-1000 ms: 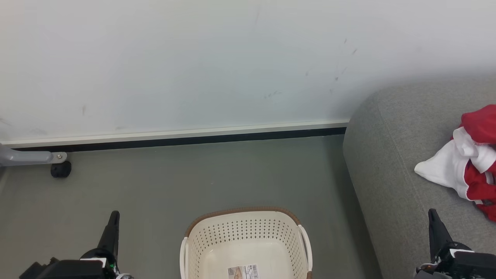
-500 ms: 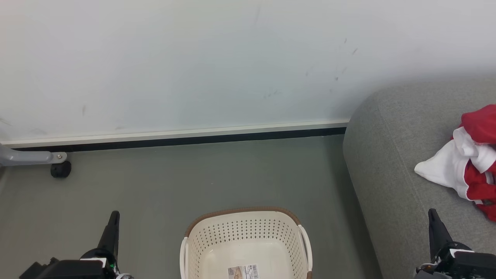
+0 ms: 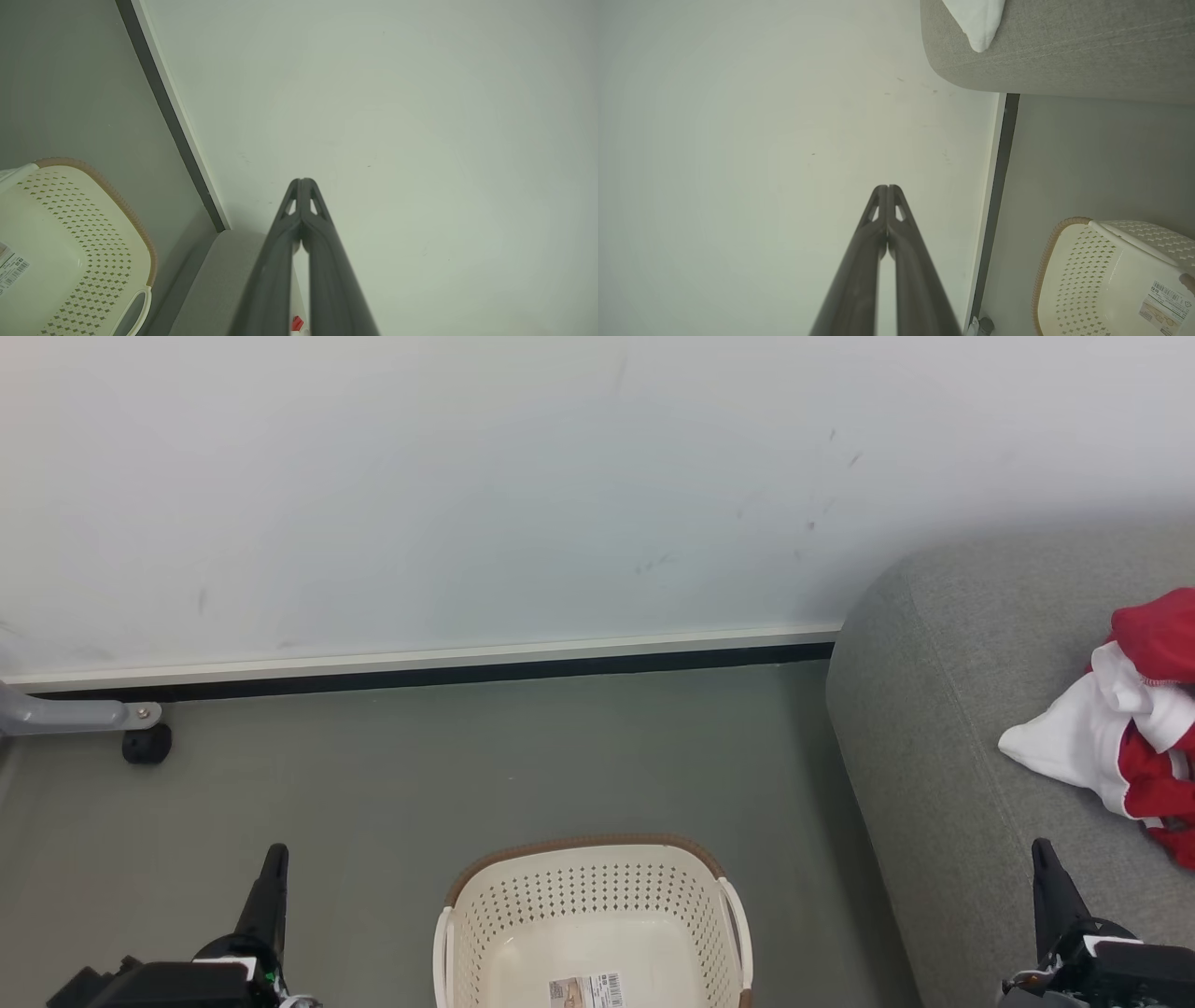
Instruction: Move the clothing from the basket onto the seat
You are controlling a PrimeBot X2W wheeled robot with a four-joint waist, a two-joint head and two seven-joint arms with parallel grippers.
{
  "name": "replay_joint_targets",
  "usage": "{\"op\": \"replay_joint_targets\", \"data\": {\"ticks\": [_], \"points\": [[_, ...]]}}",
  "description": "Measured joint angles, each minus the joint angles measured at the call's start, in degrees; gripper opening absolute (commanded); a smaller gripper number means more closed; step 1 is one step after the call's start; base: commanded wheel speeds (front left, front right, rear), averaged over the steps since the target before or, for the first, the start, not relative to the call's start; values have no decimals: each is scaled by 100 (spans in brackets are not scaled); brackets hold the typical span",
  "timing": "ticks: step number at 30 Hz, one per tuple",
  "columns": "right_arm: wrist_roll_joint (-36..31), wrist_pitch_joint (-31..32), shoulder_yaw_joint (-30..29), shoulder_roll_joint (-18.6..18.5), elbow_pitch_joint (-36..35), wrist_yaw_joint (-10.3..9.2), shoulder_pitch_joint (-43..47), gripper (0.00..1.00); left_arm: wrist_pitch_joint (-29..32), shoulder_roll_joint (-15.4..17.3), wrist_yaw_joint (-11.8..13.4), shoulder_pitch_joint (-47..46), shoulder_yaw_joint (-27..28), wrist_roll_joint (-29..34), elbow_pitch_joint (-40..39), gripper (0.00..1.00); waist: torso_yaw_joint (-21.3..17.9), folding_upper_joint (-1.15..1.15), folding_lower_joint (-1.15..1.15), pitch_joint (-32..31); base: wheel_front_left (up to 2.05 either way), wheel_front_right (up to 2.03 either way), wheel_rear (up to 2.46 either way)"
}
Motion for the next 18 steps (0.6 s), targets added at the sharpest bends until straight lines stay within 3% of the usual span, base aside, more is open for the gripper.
{"op": "replay_joint_targets", "data": {"ticks": [18], "points": [[0,0,0,0,0,0,0,0,0,0,0,0,0,0,0,0,0,0,0,0,0,0,0]]}}
